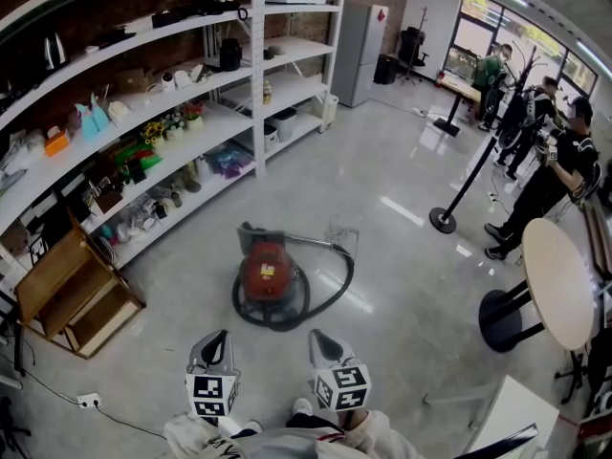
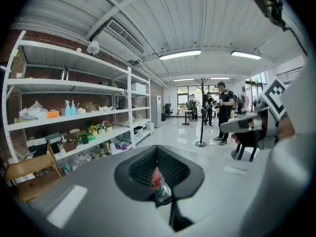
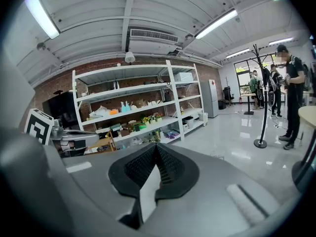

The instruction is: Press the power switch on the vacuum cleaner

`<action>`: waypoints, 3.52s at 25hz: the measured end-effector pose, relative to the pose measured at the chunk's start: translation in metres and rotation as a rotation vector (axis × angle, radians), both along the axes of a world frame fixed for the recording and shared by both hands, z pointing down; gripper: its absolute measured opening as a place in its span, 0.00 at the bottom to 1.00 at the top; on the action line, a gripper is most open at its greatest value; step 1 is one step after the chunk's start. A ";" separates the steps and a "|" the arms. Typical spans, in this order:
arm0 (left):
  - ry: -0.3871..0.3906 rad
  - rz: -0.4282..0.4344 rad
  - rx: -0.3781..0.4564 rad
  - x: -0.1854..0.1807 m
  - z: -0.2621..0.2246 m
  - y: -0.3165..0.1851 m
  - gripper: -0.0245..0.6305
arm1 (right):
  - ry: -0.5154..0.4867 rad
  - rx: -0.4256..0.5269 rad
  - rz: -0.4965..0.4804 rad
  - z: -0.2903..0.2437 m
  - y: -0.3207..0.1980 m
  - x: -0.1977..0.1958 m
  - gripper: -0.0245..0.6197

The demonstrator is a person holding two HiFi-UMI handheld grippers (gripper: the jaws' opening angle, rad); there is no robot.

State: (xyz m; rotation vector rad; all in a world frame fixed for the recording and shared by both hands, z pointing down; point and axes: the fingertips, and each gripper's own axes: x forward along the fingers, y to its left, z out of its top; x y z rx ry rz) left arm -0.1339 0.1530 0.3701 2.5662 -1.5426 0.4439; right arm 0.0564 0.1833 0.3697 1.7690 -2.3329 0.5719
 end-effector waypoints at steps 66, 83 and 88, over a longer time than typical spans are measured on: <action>0.004 0.098 -0.053 -0.074 0.023 0.094 0.04 | -0.004 -0.055 0.085 0.022 0.108 -0.085 0.04; -0.019 0.060 -0.025 -0.041 0.012 0.076 0.04 | -0.035 -0.044 0.053 0.024 0.090 -0.051 0.04; 0.003 0.034 -0.002 -0.041 -0.004 0.059 0.04 | -0.023 -0.028 0.045 0.009 0.080 -0.047 0.04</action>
